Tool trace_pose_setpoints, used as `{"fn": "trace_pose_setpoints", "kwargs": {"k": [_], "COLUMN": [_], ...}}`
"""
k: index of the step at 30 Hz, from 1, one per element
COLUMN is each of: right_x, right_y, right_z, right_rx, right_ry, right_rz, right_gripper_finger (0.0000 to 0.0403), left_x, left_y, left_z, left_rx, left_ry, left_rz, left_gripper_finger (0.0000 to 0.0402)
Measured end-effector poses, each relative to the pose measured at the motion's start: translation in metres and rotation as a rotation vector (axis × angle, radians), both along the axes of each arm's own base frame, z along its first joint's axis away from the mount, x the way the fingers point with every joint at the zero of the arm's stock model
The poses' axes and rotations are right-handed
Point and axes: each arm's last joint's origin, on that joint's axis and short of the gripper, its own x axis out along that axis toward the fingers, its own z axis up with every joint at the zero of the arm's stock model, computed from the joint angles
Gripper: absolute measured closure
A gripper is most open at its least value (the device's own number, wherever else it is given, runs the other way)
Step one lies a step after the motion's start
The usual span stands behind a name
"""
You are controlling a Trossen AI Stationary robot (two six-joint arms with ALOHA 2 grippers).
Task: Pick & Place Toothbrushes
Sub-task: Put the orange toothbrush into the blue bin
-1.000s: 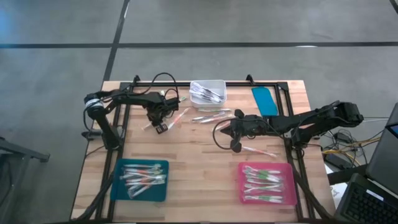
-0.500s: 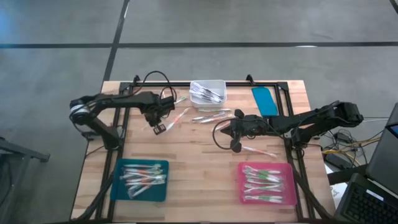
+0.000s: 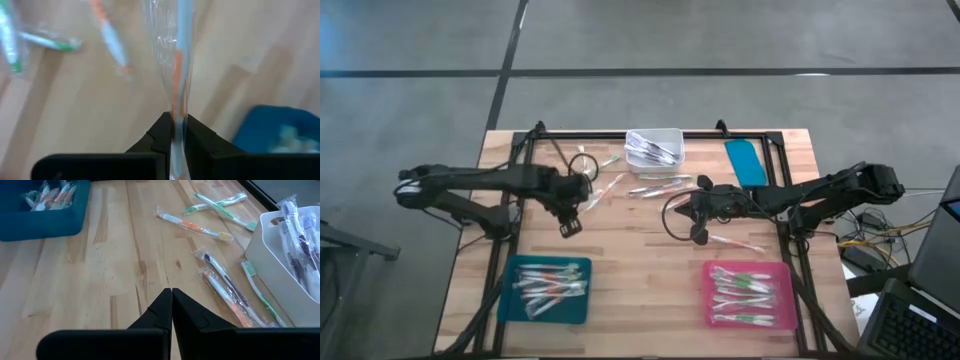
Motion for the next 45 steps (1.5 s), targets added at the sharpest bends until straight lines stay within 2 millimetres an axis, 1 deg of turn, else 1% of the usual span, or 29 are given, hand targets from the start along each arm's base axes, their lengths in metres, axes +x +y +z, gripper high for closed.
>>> {"fn": "trace_pose_setpoints", "kwargs": {"k": [5, 11, 15, 18, 25, 32, 35, 37, 41, 45], "right_x": [0.000, 0.000, 0.000, 0.000, 0.000, 0.000, 0.000, 0.000, 0.000, 0.000], "right_y": [0.000, 0.000, 0.000, 0.000, 0.000, 0.000, 0.000, 0.000, 0.000, 0.000], "right_z": [0.000, 0.000, 0.000, 0.000, 0.000, 0.000, 0.000, 0.000, 0.000, 0.000], "right_rx": [-0.003, 0.000, 0.008, 0.008, 0.012, 0.013, 0.014, 0.014, 0.014, 0.014], "right_ry": [0.000, -0.002, -0.004, -0.004, -0.005, -0.005, -0.005, -0.005, -0.005, -0.005], "right_rz": [0.001, -0.001, -0.005, -0.005, -0.007, -0.008, -0.008, -0.008, -0.008, -0.008], "right_gripper_finger": [0.0394, 0.0394, 0.0394, 0.0394, 0.0394, 0.0394, 0.0394, 0.0394, 0.0394, 0.0394], "left_x": [-0.003, -0.002, -0.004, -0.008, -0.021, -0.032, -0.034, -0.034, -0.033, -0.034], "left_y": [-0.029, -0.068, -0.095, -0.114, -0.152, -0.180, -0.187, -0.190, -0.193, -0.194], "left_z": [0.018, 0.037, 0.046, 0.048, 0.037, 0.022, 0.016, 0.011, 0.001, -0.009], "left_rx": [-0.040, -0.085, -0.115, -0.135, -0.148, -0.156, -0.132, -0.105, -0.069, -0.042], "left_ry": [-0.082, -0.140, -0.148, -0.126, -0.038, 0.087, 0.126, 0.151, 0.239, 0.349], "left_rz": [-0.016, -0.126, -0.175, -0.201, -0.281, -0.261, -0.285, -0.334, -0.440, -0.507], "left_gripper_finger": [0.0370, 0.0370, 0.0370, 0.0370, 0.0369, 0.0369, 0.0369, 0.0369, 0.0366, 0.0364]}}
